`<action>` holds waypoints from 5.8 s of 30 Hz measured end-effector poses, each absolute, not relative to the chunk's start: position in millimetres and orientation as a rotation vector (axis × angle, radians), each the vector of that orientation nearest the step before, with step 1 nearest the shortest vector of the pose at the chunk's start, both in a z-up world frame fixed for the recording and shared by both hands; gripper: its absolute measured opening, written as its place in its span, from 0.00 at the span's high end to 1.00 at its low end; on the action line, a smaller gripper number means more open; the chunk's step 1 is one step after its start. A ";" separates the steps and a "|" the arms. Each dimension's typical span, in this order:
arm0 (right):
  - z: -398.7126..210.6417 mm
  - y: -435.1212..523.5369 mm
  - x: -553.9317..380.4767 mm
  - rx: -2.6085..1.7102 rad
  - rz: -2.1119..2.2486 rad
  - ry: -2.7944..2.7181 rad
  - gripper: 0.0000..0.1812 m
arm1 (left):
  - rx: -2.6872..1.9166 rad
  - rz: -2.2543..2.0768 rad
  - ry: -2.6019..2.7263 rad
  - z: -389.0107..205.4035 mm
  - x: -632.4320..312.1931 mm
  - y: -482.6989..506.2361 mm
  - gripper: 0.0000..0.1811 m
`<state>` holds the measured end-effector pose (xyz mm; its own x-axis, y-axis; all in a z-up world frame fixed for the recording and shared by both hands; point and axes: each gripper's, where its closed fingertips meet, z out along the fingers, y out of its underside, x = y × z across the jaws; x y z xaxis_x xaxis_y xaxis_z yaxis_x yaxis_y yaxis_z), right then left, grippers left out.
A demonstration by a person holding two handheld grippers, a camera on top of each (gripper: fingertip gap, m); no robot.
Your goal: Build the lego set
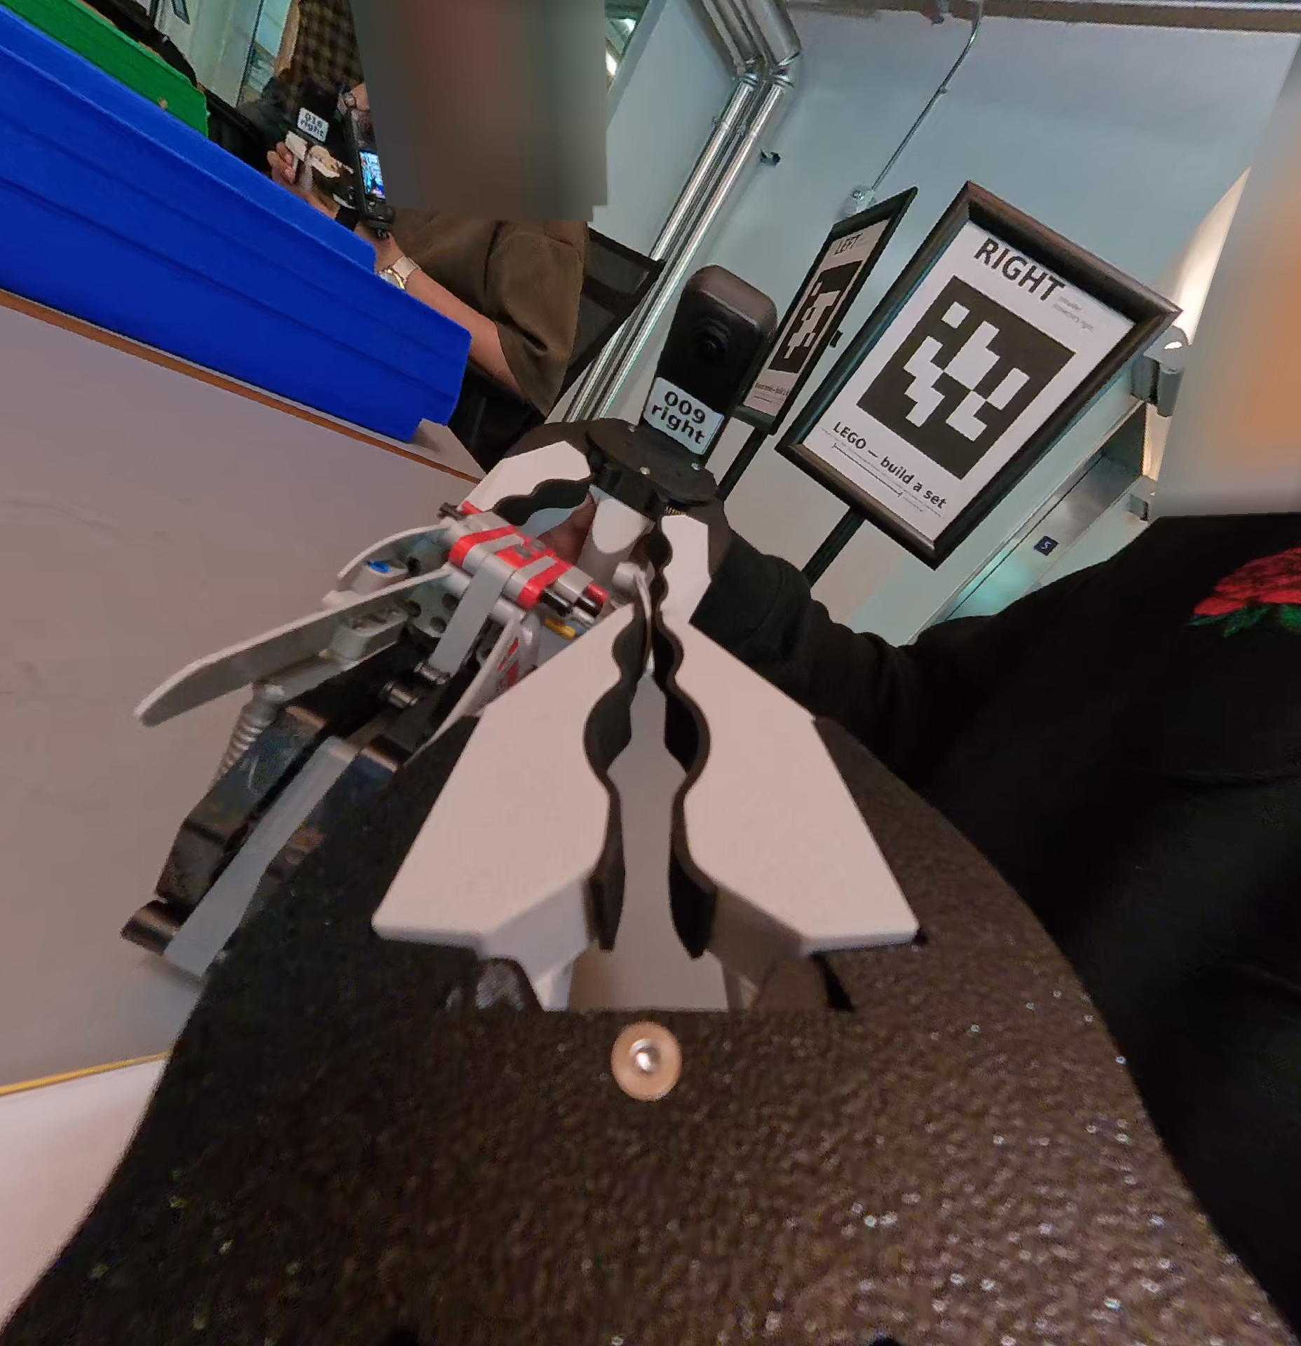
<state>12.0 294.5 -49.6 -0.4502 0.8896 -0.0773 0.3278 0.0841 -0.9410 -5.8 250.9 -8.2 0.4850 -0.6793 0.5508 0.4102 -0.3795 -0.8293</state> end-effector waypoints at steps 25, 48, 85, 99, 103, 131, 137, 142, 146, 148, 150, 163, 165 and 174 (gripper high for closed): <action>-50.1 296.2 12.6 -1.162 1.300 -1.826 0.58 | -1.847 -0.839 0.508 -33.2 -1.7 243.3 0.98; -49.2 302.8 12.6 -1.134 1.226 -1.883 0.58 | -2.051 -0.855 0.582 -45.2 -5.4 247.7 1.00; -53.0 302.1 2.6 -0.986 1.195 -2.076 0.61 | -2.045 -1.228 0.340 -20.6 -15.6 259.2 1.00; -28.4 299.1 -3.1 -0.968 1.003 -1.962 0.57 | -1.974 -1.230 0.328 -29.3 -21.7 250.2 1.00; -32.7 296.2 -3.5 -1.043 1.167 -1.974 0.64 | -1.961 -1.245 0.330 -26.6 -24.4 254.1 1.00; -49.6 357.8 34.4 -1.366 1.117 -1.739 0.61 | -2.048 -1.757 0.076 -7.3 -34.7 368.6 0.99; -18.9 373.6 28.4 -1.169 0.880 -1.692 0.72 | -1.945 -1.853 -0.043 0.3 -40.7 383.4 0.99; -19.2 372.3 18.0 -1.175 0.969 -1.745 0.73 | -1.828 -1.931 -0.177 3.0 -37.7 392.1 0.99; -27.7 372.4 16.4 -1.211 1.037 -1.790 0.75 | -1.758 -1.927 -0.282 -1.1 -27.9 397.4 1.00; -32.4 374.8 15.1 -1.234 1.058 -1.779 0.74 | -1.732 -1.919 -0.330 -3.4 -24.2 400.6 1.00; -31.9 374.0 16.4 -1.234 1.098 -1.765 0.73 | -1.708 -1.896 -0.401 -6.1 -24.2 407.8 1.00; -14.8 405.2 31.6 -0.985 0.654 -1.731 0.82 | -1.668 -1.819 -0.454 11.3 -35.5 419.5 1.00; -18.7 408.9 28.9 -0.952 0.588 -1.744 0.83 | -1.676 -1.806 -0.449 14.3 -33.1 423.0 1.00; -14.4 416.6 29.9 -1.085 0.746 -1.662 0.92 | -1.801 -1.601 -0.337 11.6 -32.3 434.0 1.00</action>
<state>29.9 416.6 -14.4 -0.1237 0.9108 0.3940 0.3103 0.4126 -0.8564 -32.3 434.0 11.6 0.2047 -0.2478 0.9469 0.6084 -0.7257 -0.3214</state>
